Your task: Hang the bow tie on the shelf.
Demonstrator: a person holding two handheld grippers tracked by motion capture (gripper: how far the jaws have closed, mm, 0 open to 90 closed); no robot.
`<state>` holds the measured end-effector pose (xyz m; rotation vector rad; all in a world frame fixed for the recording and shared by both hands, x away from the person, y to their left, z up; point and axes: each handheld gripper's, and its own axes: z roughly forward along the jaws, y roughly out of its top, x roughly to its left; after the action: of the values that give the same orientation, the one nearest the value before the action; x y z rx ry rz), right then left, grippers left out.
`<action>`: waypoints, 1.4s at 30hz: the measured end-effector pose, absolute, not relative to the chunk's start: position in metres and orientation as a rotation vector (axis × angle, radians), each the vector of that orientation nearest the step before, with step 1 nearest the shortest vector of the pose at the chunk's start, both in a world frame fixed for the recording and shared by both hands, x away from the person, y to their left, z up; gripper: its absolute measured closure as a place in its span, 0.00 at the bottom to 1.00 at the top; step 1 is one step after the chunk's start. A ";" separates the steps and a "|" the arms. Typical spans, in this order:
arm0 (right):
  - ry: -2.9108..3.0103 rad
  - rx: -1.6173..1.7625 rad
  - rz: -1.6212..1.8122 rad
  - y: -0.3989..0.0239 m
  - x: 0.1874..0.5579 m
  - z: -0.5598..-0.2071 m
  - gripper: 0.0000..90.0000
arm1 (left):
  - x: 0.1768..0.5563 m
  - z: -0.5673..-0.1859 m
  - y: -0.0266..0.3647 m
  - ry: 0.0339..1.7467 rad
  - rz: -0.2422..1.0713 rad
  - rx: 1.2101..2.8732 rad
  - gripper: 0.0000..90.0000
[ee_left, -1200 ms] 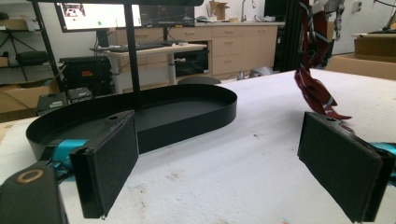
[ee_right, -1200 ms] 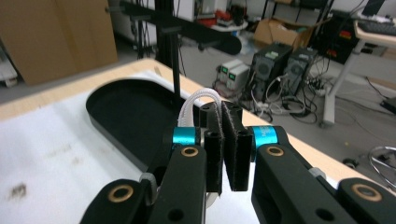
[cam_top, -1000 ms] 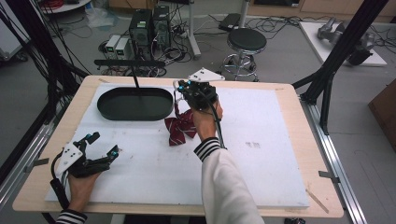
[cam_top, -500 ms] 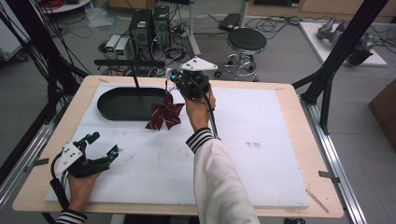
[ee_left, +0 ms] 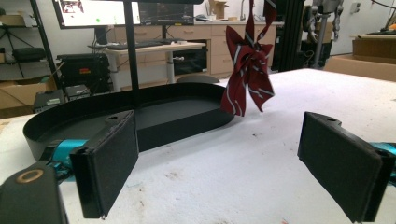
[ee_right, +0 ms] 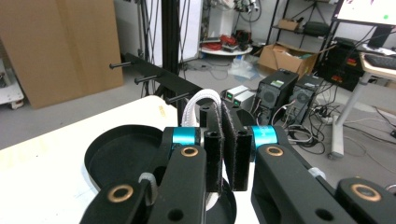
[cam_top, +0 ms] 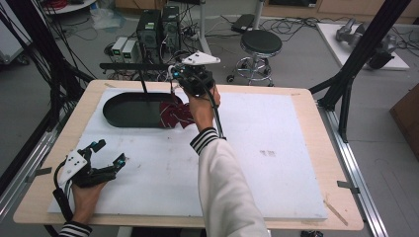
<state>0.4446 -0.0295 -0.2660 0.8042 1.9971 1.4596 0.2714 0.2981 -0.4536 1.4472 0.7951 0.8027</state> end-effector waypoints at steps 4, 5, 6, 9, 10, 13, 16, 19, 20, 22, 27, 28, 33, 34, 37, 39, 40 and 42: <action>1.993 0.784 1.458 -0.021 0.449 -0.263 0.97 | 0.271 -0.454 0.298 0.796 0.801 1.448 0.14; 1.989 0.784 1.455 -0.019 0.450 -0.262 0.97 | 0.271 -0.454 0.298 0.796 0.802 1.448 0.14; 1.991 0.788 1.460 -0.018 0.452 -0.262 0.97 | 0.271 -0.454 0.298 0.796 0.802 1.448 0.14; 1.994 0.798 1.467 -0.015 0.457 -0.262 0.97 | 0.271 -0.454 0.298 0.796 0.802 1.449 0.14; 2.005 0.801 1.465 -0.013 0.459 -0.261 0.97 | 0.271 -0.454 0.298 0.795 0.802 1.447 0.14; 2.005 0.774 1.467 -0.009 0.464 -0.259 0.97 | 0.271 -0.454 0.298 0.796 0.803 1.447 0.14; 2.016 0.763 1.472 -0.007 0.470 -0.261 0.97 | 0.271 -0.454 0.299 0.794 0.804 1.446 0.14; 2.022 0.759 1.494 -0.008 0.476 -0.265 0.97 | 0.271 -0.454 0.298 0.796 0.803 1.439 0.14; 2.028 0.757 1.491 -0.008 0.479 -0.266 0.97 | 0.271 -0.454 0.299 0.796 0.804 1.439 0.14; 2.034 0.751 1.486 -0.008 0.483 -0.268 0.97 | 0.271 -0.454 0.299 0.797 0.803 1.440 0.14; 2.037 0.750 1.497 -0.006 0.495 -0.264 0.97 | 0.271 -0.454 0.299 0.796 0.804 1.439 0.14; 2.028 0.747 1.497 -0.006 0.496 -0.263 0.97 | 0.271 -0.454 0.299 0.796 0.804 1.440 0.14; 2.033 0.741 1.500 -0.003 0.505 -0.259 0.97 | 0.271 -0.454 0.299 0.795 0.806 1.437 0.14; 2.036 0.737 1.497 -0.002 0.507 -0.258 0.97 | 0.271 -0.454 0.299 0.794 0.806 1.436 0.14; 2.032 0.738 1.494 0.000 0.511 -0.256 0.97 | 0.271 -0.454 0.299 0.795 0.805 1.438 0.14; 2.032 0.731 1.485 0.001 0.514 -0.256 0.97 | 0.271 -0.454 0.299 0.798 0.804 1.438 0.14; 2.028 0.736 1.486 0.001 0.515 -0.257 0.97 | 0.271 -0.454 0.299 0.798 0.804 1.438 0.14; 2.029 0.739 1.485 0.002 0.518 -0.258 0.97 | 0.271 -0.454 0.299 0.798 0.803 1.439 0.14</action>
<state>0.5182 0.0018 -0.2577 0.7386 2.0289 1.4849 0.2706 0.2995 -0.4539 1.4387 0.7977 0.8028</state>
